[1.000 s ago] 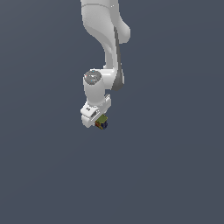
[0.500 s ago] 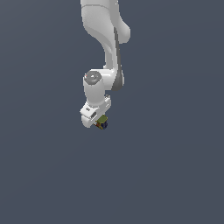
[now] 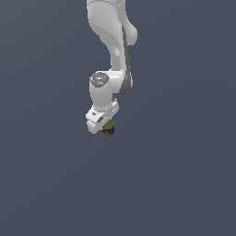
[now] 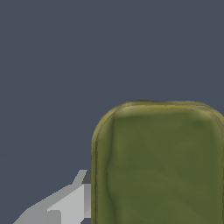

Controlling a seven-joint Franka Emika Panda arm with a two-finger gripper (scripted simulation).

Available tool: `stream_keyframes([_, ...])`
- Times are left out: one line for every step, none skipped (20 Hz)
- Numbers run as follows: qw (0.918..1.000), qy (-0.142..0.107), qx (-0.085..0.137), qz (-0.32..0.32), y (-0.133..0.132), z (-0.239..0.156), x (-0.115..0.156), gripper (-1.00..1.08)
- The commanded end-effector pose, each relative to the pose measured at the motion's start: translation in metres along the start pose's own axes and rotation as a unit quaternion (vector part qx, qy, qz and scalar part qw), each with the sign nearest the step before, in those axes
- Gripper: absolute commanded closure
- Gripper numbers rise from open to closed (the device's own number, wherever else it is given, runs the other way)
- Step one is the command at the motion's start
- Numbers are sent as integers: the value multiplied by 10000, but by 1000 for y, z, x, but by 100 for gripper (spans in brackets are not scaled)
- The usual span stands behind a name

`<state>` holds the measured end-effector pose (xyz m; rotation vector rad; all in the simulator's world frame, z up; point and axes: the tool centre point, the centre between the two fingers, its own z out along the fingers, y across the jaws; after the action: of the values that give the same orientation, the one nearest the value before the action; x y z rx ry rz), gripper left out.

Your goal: Pick up the object and move it to a goal position.

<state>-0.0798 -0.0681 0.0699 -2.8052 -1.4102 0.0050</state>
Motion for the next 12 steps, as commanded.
stream_keyframes([10000, 11, -22, -4, -1, -12, 7, 108])
stream_keyframes([10000, 11, -22, -4, -3, -17, 11, 108])
stream_keyframes([10000, 11, -22, -4, -4, -23, 14, 108])
stream_keyframes([10000, 9, -22, -7, -6, -29, 18, 108])
stream_keyframes([10000, 9, -22, -7, -7, -36, 23, 108])
stream_keyframes([10000, 9, -22, -7, -9, -44, 27, 108])
stream_keyframes([10000, 9, -22, -7, -11, -51, 32, 108])
stream_keyframes([10000, 9, -22, -7, -13, -59, 37, 108])
stream_keyframes([10000, 7, -21, -10, -15, -68, 43, 108])
stream_keyframes([10000, 7, -21, -10, -17, -77, 48, 108])
stream_keyframes([10000, 7, -21, -10, -19, -87, 54, 108])
stream_keyframes([10000, 7, -21, -10, -22, -96, 60, 108])
